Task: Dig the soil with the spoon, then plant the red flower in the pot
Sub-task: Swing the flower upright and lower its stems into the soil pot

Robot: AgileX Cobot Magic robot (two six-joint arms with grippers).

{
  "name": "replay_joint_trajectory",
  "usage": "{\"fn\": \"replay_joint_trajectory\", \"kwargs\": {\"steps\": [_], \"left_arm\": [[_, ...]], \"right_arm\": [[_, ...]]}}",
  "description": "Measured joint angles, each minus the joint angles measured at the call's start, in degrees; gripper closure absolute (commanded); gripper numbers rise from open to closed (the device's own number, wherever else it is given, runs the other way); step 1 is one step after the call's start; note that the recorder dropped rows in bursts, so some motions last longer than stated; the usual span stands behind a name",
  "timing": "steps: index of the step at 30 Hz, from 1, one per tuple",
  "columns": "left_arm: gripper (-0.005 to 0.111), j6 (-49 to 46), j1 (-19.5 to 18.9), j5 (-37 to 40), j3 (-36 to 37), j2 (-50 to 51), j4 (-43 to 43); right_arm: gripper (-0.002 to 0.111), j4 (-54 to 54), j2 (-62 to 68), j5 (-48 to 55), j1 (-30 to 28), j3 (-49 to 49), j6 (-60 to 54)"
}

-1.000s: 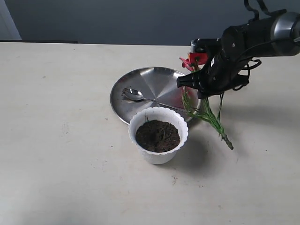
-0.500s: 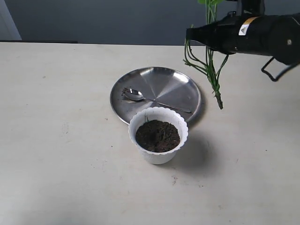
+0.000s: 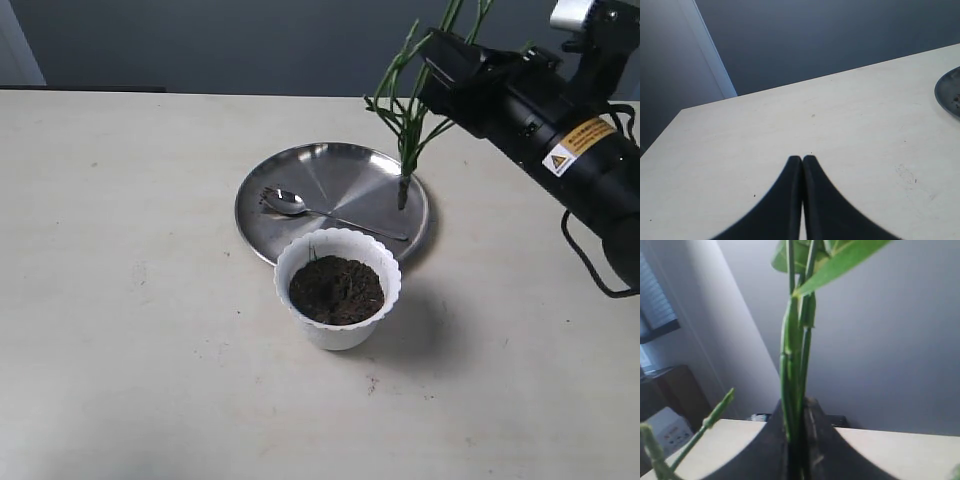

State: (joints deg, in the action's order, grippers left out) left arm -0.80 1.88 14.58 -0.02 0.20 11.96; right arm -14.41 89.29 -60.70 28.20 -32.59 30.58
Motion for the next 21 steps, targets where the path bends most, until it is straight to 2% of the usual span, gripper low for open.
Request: {"fn": "replay_joint_trajectory", "kwargs": {"steps": [7, 13, 21], "left_arm": [[0.106, 0.0, 0.0, 0.0, 0.0, 0.0, 0.0], [0.106, 0.0, 0.0, 0.0, 0.0, 0.0, 0.0], [0.106, 0.0, 0.0, 0.0, 0.0, 0.0, 0.0]], "right_arm": [[0.109, -11.82, 3.61, -7.14, 0.0, 0.0, 7.7], [0.109, -18.84, 8.22, -8.02, 0.0, 0.08, 9.72], [0.109, -21.26, 14.97, -9.87, 0.0, -0.02, 10.17]]}}
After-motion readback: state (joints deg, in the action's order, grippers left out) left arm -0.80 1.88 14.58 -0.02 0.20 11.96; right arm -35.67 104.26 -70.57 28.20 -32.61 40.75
